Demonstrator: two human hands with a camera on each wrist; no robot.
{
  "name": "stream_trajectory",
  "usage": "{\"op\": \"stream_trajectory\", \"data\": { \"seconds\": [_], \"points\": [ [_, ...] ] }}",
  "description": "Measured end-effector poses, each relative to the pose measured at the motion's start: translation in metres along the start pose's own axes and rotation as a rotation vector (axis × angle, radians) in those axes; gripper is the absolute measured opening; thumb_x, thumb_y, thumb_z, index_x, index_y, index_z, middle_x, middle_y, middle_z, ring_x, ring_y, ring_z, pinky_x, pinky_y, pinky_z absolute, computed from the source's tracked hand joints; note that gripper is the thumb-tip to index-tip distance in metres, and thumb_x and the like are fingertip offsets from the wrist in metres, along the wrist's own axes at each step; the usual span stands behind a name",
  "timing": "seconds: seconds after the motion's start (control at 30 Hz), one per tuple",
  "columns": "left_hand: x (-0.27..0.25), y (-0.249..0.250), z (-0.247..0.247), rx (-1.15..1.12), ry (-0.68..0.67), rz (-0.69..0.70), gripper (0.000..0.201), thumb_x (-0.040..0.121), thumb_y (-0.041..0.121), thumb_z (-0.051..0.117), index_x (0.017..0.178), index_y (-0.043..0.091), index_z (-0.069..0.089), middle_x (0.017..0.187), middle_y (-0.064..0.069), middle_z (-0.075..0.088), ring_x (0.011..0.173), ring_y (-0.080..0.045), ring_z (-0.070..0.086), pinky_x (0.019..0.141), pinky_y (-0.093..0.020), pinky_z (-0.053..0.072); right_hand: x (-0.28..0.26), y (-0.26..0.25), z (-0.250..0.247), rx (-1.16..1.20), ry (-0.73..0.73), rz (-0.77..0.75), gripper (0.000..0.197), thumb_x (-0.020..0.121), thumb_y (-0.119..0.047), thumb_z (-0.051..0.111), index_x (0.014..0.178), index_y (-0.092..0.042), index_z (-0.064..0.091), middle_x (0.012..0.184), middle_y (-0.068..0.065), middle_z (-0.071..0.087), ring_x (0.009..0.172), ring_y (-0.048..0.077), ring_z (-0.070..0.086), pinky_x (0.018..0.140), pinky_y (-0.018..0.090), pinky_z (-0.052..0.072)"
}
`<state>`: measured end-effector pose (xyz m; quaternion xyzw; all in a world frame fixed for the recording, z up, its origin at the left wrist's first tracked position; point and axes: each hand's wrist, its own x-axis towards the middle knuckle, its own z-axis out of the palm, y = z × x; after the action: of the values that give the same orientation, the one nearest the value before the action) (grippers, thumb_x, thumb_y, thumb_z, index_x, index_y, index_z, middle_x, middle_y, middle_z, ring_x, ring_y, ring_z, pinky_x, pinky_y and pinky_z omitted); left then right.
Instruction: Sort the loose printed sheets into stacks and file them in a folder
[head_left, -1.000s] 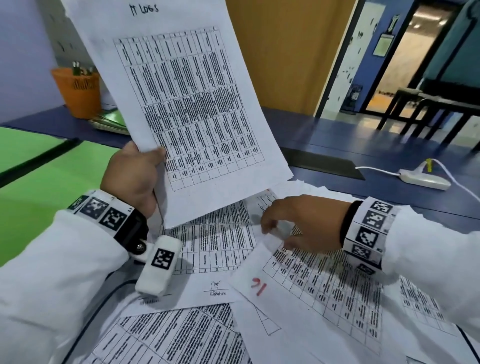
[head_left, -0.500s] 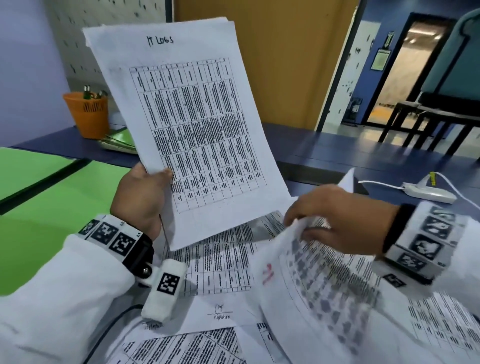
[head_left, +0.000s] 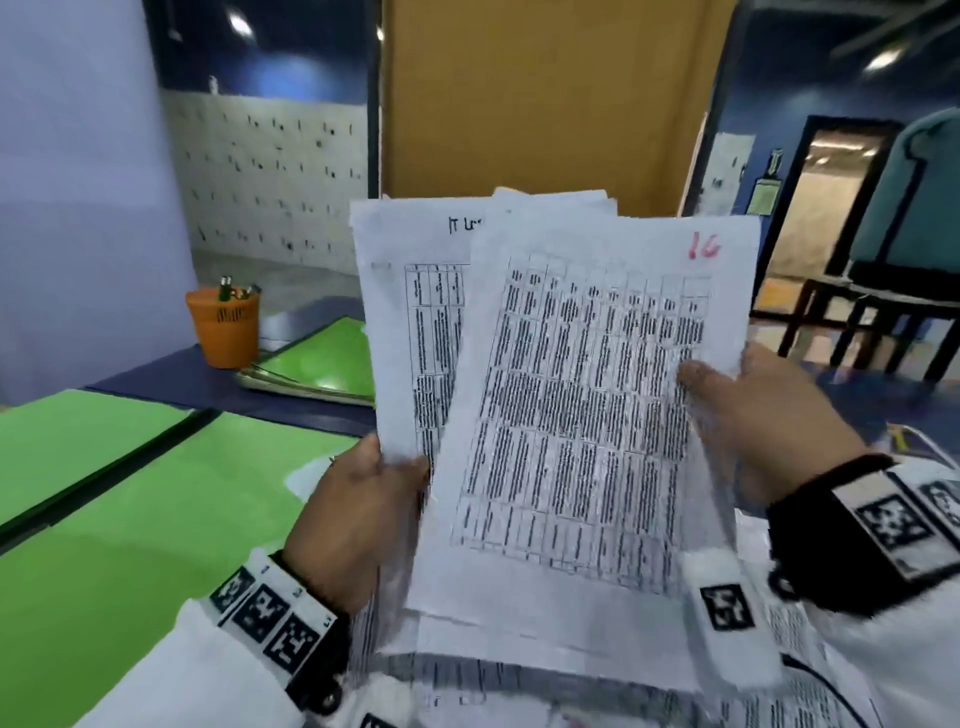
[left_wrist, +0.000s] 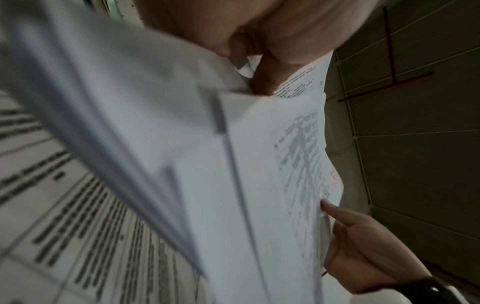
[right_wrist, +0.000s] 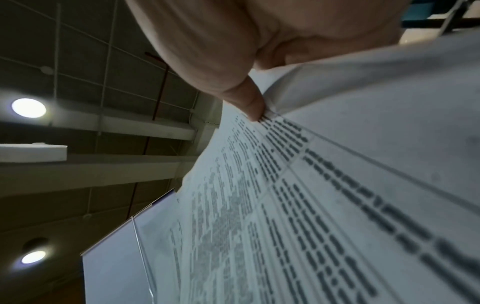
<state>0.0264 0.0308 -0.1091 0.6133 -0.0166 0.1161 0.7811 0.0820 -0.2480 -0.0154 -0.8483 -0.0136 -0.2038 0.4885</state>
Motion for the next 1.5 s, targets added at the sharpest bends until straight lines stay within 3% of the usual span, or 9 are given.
{"op": "stream_trajectory", "data": {
  "seconds": [0.1,0.27,0.33,0.43,0.57,0.77,0.93,1.37,1.5],
  "points": [
    [-0.002,-0.003,0.003,0.078,-0.07,0.019,0.024,0.09,0.015,0.064,0.112,0.007,0.071,0.107,-0.017,0.078,0.104,-0.04,0.073,0.096,-0.066,0.053,-0.011,0.01,0.018,0.124,0.012,0.03,0.034,0.088,-0.047,0.061,0.111,-0.023,0.055,0.101,0.005,0.067,0.089,0.028,0.065,0.083,0.042,0.053],
    [-0.01,0.0,0.011,0.17,-0.129,0.014,0.046,0.096,-0.011,0.041,0.11,0.017,0.074,0.107,-0.011,0.079,0.103,-0.034,0.075,0.098,-0.062,0.054,-0.035,-0.005,0.023,0.214,0.194,-0.091,0.035,0.09,-0.023,0.07,0.118,-0.018,0.049,0.093,-0.014,0.065,0.079,0.003,0.062,0.062,0.022,0.044],
    [-0.01,0.003,0.012,0.091,-0.101,0.061,0.031,0.106,0.025,0.047,0.113,0.03,0.076,0.115,-0.005,0.078,0.112,-0.03,0.072,0.104,-0.059,0.05,-0.041,-0.013,0.023,0.222,0.226,-0.163,0.025,0.089,-0.02,0.07,0.11,-0.02,0.056,0.089,-0.016,0.066,0.072,-0.009,0.06,0.061,0.016,0.046],
    [-0.014,0.01,0.015,0.062,-0.18,0.089,0.052,0.082,0.086,0.045,0.113,0.053,0.072,0.122,0.015,0.074,0.12,-0.008,0.067,0.106,-0.04,0.047,-0.046,-0.017,0.025,0.244,0.267,-0.226,0.021,0.087,-0.017,0.072,0.094,-0.027,0.055,0.083,-0.016,0.067,0.067,-0.011,0.062,0.059,0.009,0.046],
    [-0.009,0.007,0.012,0.203,-0.148,0.108,0.026,0.104,0.023,0.056,0.129,0.03,0.058,0.115,0.017,0.075,0.114,-0.007,0.068,0.097,-0.034,0.046,-0.052,-0.01,0.037,0.179,0.2,-0.178,0.032,0.082,-0.02,0.076,0.106,-0.024,0.056,0.089,-0.012,0.069,0.075,-0.003,0.066,0.068,0.019,0.053],
    [0.008,0.006,0.003,0.055,0.017,0.05,0.037,0.097,0.0,0.058,0.131,0.013,0.058,0.12,-0.007,0.074,0.114,-0.027,0.069,0.108,-0.053,0.048,-0.053,0.002,0.042,0.334,0.097,-0.092,0.028,0.088,0.005,0.052,0.109,-0.013,0.047,0.085,-0.012,0.06,0.062,-0.01,0.059,0.048,0.005,0.04],
    [0.011,-0.003,0.01,-0.037,-0.021,-0.039,0.049,0.083,0.001,0.064,0.13,0.011,0.057,0.123,-0.013,0.074,0.122,-0.036,0.065,0.111,-0.059,0.043,-0.049,0.003,0.042,0.372,0.041,-0.122,0.045,0.091,0.019,0.034,0.129,-0.004,0.041,0.09,-0.011,0.049,0.064,-0.013,0.055,0.059,0.002,0.042],
    [0.017,-0.021,0.004,0.067,-0.021,-0.103,0.045,0.079,0.02,0.065,0.123,0.017,0.065,0.121,-0.011,0.075,0.115,-0.038,0.069,0.101,-0.068,0.049,-0.057,0.019,0.059,0.274,0.045,0.045,0.025,0.088,-0.005,0.047,0.105,-0.022,0.051,0.095,-0.004,0.067,0.08,0.014,0.062,0.067,0.033,0.05],
    [0.016,-0.02,0.007,0.042,-0.024,-0.115,0.032,0.096,0.007,0.057,0.127,0.012,0.062,0.122,-0.011,0.074,0.118,-0.035,0.067,0.104,-0.06,0.049,-0.061,0.019,0.061,0.258,0.04,0.041,0.027,0.089,-0.005,0.052,0.099,-0.03,0.051,0.092,-0.01,0.068,0.082,0.009,0.065,0.07,0.031,0.052]
  ]
}}
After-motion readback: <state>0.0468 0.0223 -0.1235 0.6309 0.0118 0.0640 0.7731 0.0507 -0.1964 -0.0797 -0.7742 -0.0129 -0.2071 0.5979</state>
